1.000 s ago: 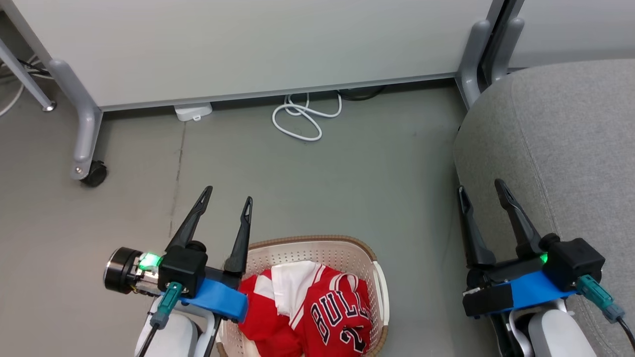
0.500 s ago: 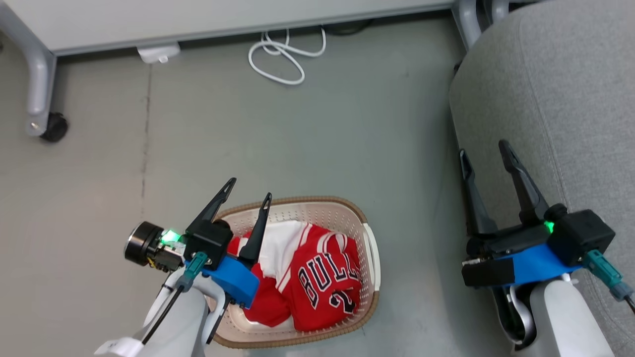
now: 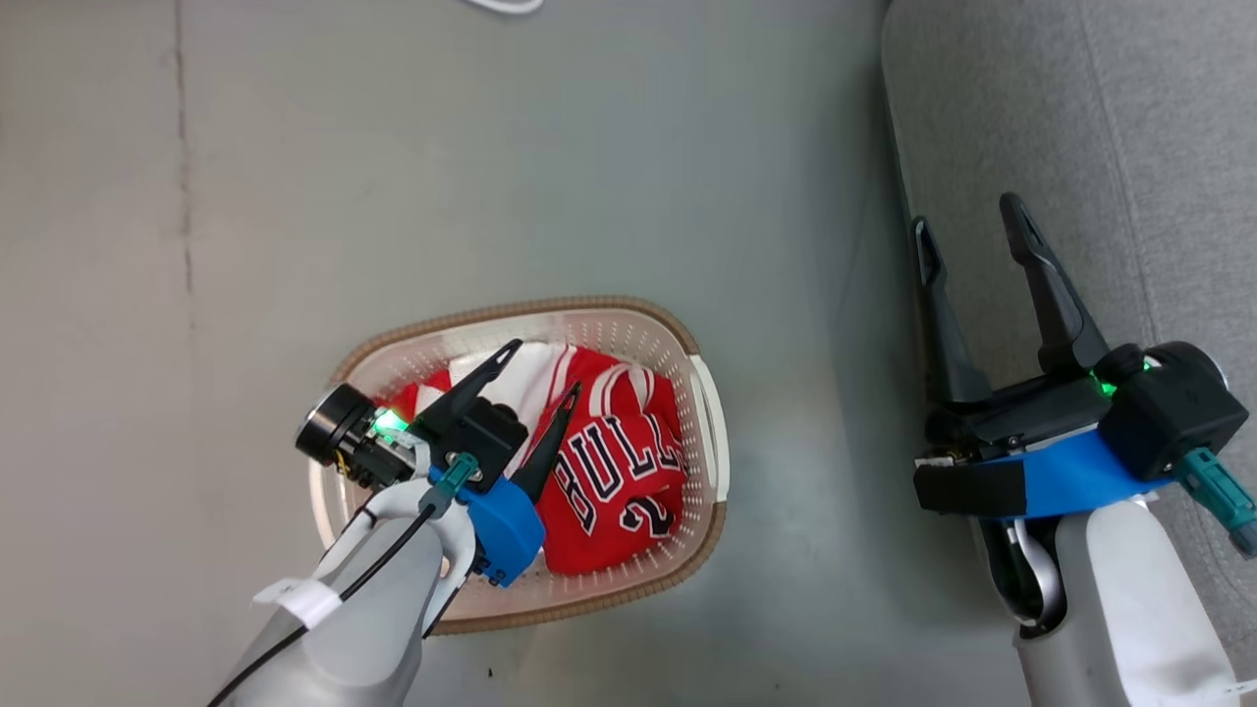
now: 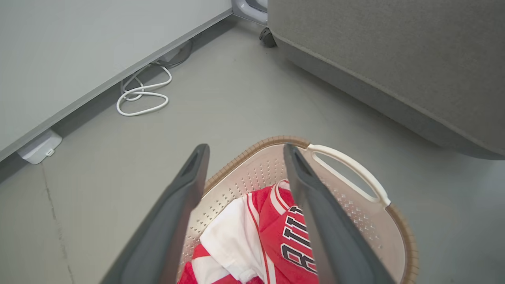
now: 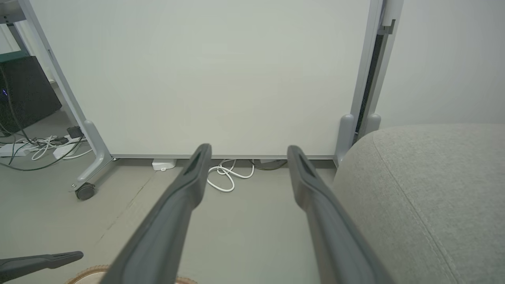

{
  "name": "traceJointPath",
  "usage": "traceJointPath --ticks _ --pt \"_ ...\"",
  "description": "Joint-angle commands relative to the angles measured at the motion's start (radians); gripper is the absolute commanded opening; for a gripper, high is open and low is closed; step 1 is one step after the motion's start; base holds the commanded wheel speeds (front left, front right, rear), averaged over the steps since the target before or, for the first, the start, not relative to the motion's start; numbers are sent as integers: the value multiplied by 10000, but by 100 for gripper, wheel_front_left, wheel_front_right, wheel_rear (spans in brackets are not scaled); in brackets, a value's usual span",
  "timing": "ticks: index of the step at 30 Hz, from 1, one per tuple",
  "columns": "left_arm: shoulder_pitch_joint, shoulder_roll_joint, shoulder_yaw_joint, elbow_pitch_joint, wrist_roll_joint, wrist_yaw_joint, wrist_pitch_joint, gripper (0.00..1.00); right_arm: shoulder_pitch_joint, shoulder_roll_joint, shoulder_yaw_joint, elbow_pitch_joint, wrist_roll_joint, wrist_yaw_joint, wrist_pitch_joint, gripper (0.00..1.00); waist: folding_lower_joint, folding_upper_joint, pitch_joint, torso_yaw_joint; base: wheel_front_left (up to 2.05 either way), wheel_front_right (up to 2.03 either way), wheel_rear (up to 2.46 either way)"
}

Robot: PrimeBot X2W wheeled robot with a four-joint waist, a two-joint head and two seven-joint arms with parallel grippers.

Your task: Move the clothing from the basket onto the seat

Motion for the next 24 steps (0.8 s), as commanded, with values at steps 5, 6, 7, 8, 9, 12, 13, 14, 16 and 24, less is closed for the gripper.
traceJointPath --ticks 5,6,7,8,9,12,13,14,16,24 --pt "-1018 84 -1033 894 -570 -13 -28 100 -429 -31 -14 -255 -109 5 -33 100 -1 0 1137 -208 0 0 0" --pt "-1185 82 -1199 1090 -687 -13 -26 100 -472 -31 -30 -314 -135 5 -31 100 -1 0 1310 -212 0 0 0" --pt "-1363 79 -1355 1244 -772 -13 -28 100 -507 -31 -50 -348 -171 5 -31 100 -1 0 1476 -214 0 0 0" --pt "-1539 61 -1516 1394 -874 -13 -28 100 -539 -31 -80 -385 -191 5 -31 100 -1 0 1613 -210 0 0 0" --pt "-1700 61 -1694 1553 -964 -14 -28 100 -568 -31 -87 -419 -206 5 -31 100 -1 0 1781 -219 0 0 0" --pt "-2193 74 -2240 2008 -1269 -14 -28 100 -660 -31 -87 -556 -273 5 -31 100 -1 0 2226 -257 0 0 0" --pt "-2367 81 -2423 2126 -1384 -14 -26 100 -666 -31 -95 -591 -290 5 -31 100 -1 0 2365 -275 0 0 0" --pt "-2526 98 -2628 2227 -1482 -14 -28 100 -697 -31 -109 -631 -303 5 -31 100 -1 0 2511 -296 0 0 0" --pt "-2656 111 -2831 2339 -1593 -14 -28 100 -738 -31 -121 -692 -294 5 -31 100 -1 0 2654 -320 0 0 0" --pt "-3746 194 -4551 3308 -2834 -15 -26 100 -848 -31 -197 -1100 -466 5 -31 100 -1 0 3659 -435 0 0 0"
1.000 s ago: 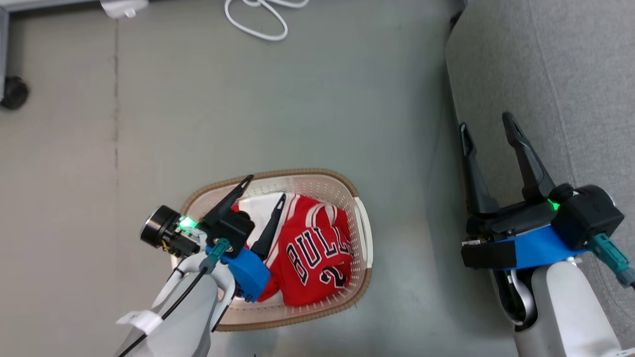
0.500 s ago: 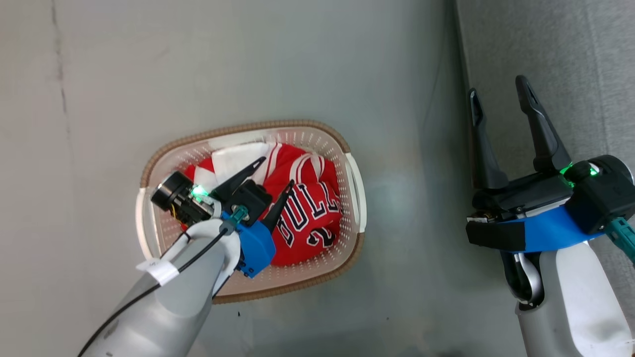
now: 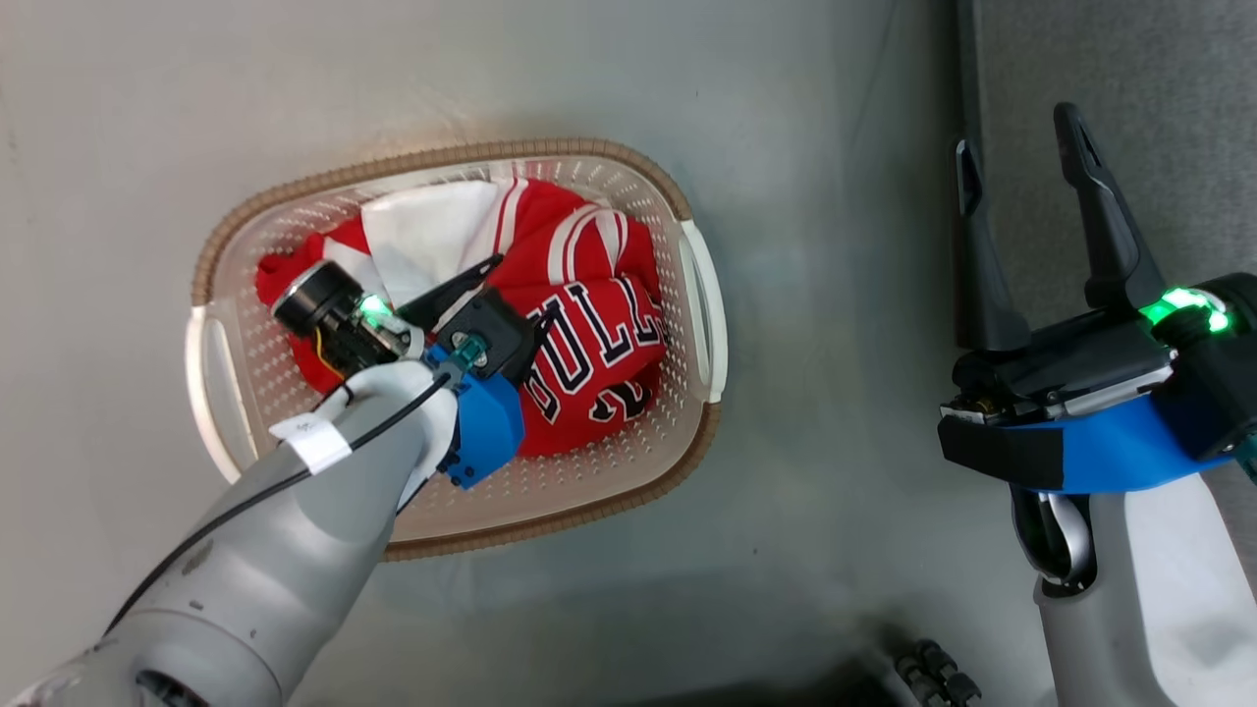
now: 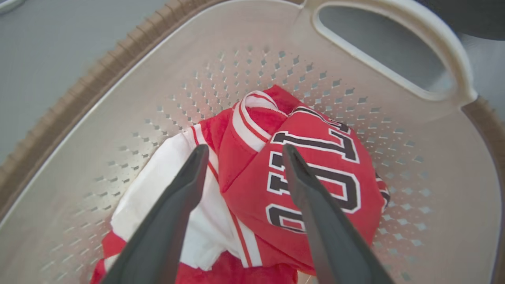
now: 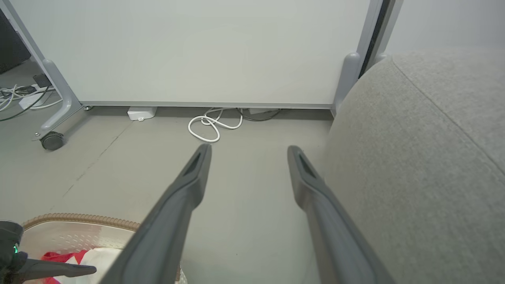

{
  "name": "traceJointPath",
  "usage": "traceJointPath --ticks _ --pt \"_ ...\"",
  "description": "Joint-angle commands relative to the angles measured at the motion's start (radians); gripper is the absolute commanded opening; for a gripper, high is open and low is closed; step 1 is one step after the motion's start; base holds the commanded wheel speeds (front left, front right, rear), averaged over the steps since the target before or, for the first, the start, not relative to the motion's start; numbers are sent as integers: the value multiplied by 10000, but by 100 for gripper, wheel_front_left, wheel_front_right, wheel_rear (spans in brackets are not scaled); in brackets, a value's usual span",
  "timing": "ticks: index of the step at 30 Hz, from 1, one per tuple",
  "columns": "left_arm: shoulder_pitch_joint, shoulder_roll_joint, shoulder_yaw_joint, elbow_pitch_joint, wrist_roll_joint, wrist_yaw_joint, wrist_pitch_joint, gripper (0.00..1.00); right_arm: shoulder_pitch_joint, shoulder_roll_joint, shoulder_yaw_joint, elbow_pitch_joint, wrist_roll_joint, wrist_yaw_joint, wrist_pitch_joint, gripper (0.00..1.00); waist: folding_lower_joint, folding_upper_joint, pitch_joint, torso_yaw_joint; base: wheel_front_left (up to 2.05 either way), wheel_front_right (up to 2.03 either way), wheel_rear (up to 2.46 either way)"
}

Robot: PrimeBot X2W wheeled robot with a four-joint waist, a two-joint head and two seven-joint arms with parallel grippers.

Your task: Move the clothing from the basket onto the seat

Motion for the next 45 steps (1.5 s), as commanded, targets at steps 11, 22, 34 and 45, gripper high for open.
traceJointPath --ticks 11,22,34,45 --pt "-1396 176 -1804 716 -1924 -13 92 100 -3 -28 -9 -541 -289 5 -31 100 -1 0 1197 -109 0 0 0" --pt "-1607 55 -2440 121 -3408 -14 1253 100 332 -29 -86 -877 -592 5 -31 100 -1 0 1515 139 0 0 0" --pt "-1419 -2 -2467 -508 -3656 -14 1416 0 456 -28 -101 -1010 -577 5 -31 100 -1 0 1529 278 0 0 0" --pt "-1268 -162 -2469 -649 -4001 -14 584 0 -14 -29 64 -689 -479 5 -31 100 -1 0 861 633 0 0 0"
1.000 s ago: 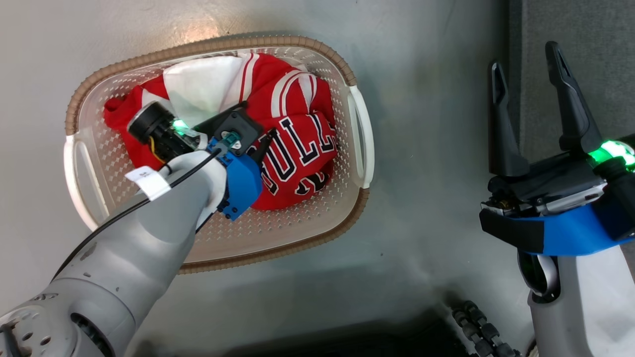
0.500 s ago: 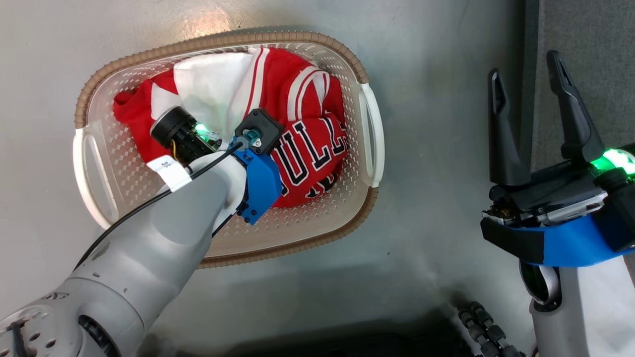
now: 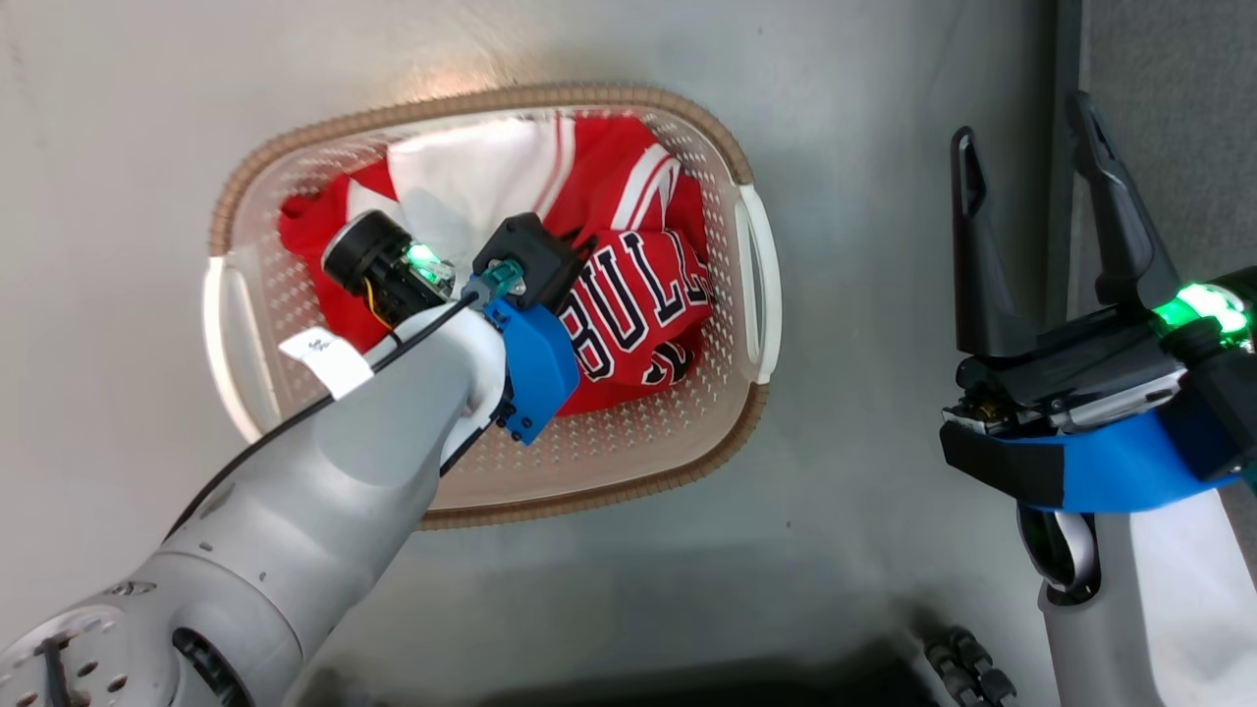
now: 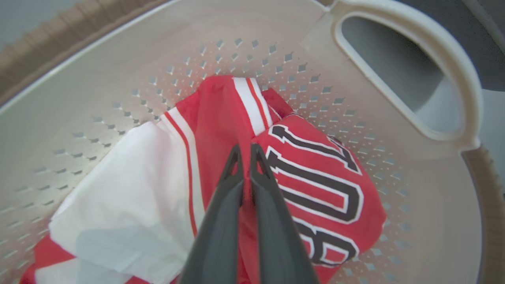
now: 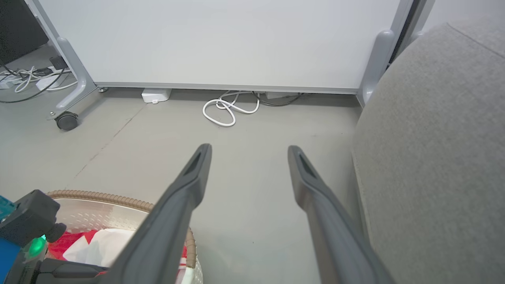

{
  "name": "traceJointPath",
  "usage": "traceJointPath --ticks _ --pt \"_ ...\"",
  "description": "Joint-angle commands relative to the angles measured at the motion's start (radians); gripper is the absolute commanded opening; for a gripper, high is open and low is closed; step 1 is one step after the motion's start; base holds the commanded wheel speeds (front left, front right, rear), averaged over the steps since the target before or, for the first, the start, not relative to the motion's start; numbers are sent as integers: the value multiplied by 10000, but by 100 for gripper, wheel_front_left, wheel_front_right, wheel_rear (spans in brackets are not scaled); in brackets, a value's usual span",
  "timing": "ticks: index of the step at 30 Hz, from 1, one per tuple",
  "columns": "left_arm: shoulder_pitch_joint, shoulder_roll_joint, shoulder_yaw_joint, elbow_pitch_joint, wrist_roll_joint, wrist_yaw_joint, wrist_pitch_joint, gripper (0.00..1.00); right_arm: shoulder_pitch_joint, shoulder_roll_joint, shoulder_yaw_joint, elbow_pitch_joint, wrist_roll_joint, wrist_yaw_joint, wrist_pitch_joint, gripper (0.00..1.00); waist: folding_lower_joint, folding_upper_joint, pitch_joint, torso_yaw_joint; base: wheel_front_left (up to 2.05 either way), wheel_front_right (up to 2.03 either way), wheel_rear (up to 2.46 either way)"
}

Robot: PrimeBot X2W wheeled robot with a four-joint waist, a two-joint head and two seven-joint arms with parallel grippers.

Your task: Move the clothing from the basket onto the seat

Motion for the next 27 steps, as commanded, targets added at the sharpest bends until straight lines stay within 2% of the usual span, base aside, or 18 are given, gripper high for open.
traceJointPath --ticks 1,14,18,27 --pt "122 9 -21 -42 -69 -14 -160 0 -155 -29 18 94 13 5 -30 100 0 0 -322 126 0 0 0" --pt "977 94 -2 -494 -645 -14 -699 0 -49 -30 156 856 295 5 -22 100 0 0 -2441 453 0 0 0" --pt "1336 229 461 -1002 -717 -14 -690 0 114 -30 179 1089 331 5 -20 100 0 0 -3198 591 0 0 0" --pt "2361 440 1999 -1923 86 -14 -694 0 487 -30 322 1546 508 5 -20 100 0 0 -4727 765 0 0 0"
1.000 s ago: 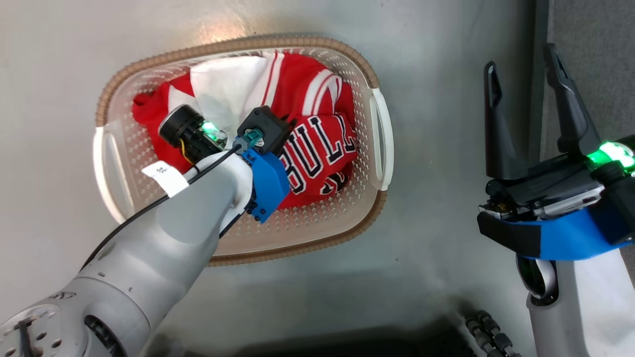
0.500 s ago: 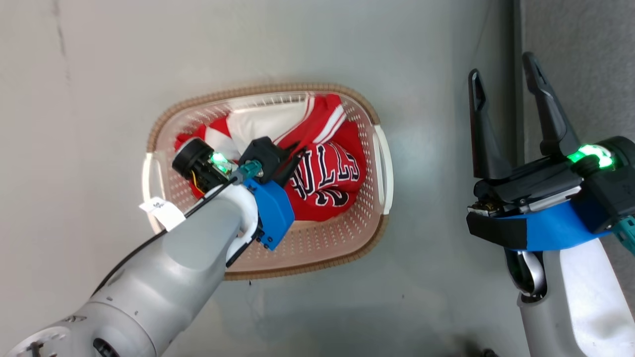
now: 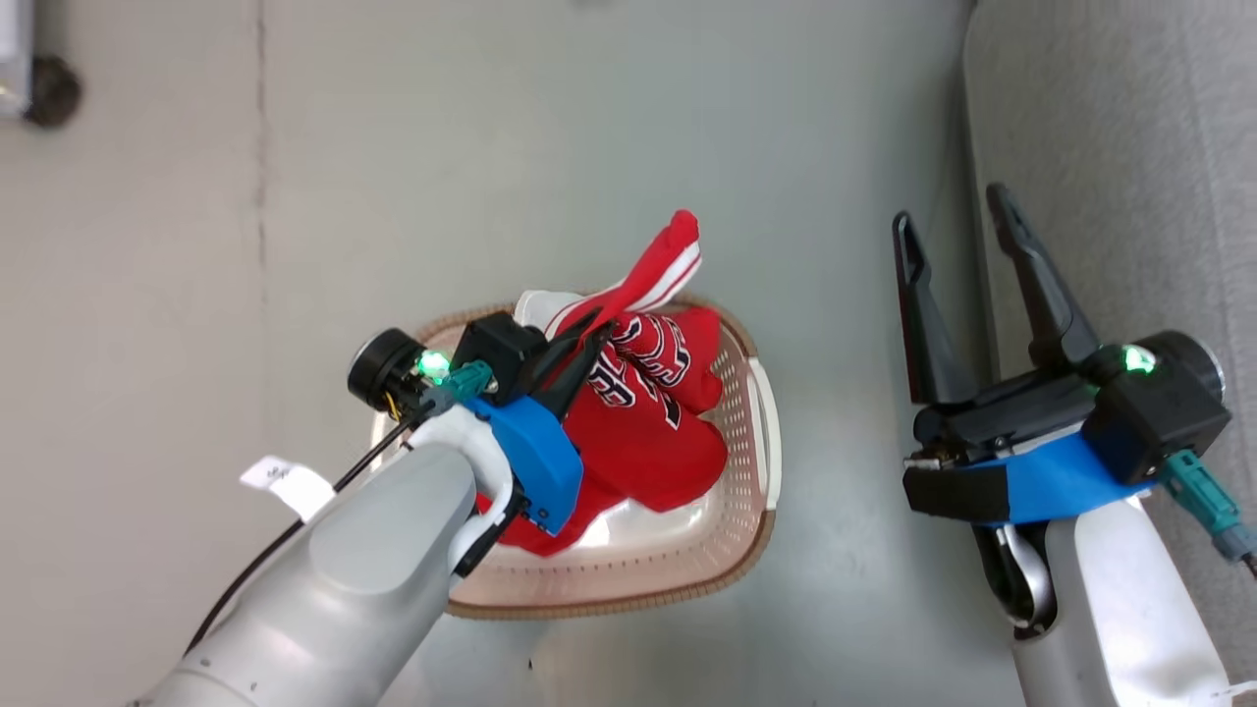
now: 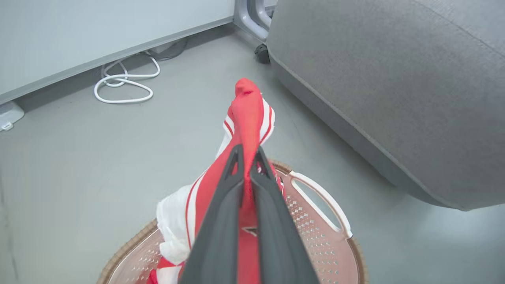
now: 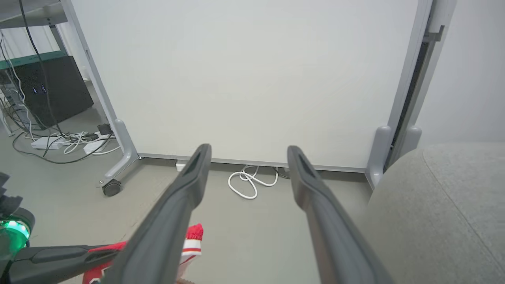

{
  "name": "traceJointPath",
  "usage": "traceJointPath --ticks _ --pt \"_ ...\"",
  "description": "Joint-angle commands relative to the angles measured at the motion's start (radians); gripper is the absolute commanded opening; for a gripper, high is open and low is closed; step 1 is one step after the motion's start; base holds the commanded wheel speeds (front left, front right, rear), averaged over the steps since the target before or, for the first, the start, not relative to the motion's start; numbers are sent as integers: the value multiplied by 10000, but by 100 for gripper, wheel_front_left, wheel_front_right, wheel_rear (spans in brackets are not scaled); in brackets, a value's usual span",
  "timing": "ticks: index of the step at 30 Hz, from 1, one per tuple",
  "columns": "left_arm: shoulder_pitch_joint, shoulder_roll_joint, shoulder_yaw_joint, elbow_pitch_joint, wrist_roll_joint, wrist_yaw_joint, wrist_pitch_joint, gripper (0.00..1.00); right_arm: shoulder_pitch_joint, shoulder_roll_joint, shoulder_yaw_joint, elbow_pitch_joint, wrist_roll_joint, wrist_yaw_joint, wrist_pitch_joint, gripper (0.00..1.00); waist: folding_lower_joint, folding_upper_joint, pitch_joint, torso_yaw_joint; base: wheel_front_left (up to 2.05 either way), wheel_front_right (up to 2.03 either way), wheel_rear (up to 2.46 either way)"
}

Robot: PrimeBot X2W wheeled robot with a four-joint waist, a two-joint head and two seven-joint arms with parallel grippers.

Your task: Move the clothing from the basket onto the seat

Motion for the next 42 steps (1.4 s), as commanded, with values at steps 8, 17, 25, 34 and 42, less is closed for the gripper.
traceJointPath --ticks 8,17,25,34,42 --pt "1027 82 1605 -970 1116 -14 -48 0 570 -33 79 372 246 5 -7 100 2 -1 -1788 270 0 0 0" --pt "1842 73 2941 -2202 2073 -14 -50 0 1155 -33 116 618 443 5 -7 100 2 -1 -2908 407 0 0 0" --pt "1798 30 3713 -3335 2838 -14 -49 0 1475 -35 173 740 594 5 -7 100 2 -1 -3510 441 0 0 0" --pt "1494 -102 4205 -4897 3264 -14 -42 0 1717 -34 263 813 749 5 -7 100 2 -1 -4023 418 0 0 0" --pt "1094 -193 4135 -5384 3439 -14 -40 0 1883 -34 355 741 795 5 -7 100 2 -1 -4214 474 0 0 0"
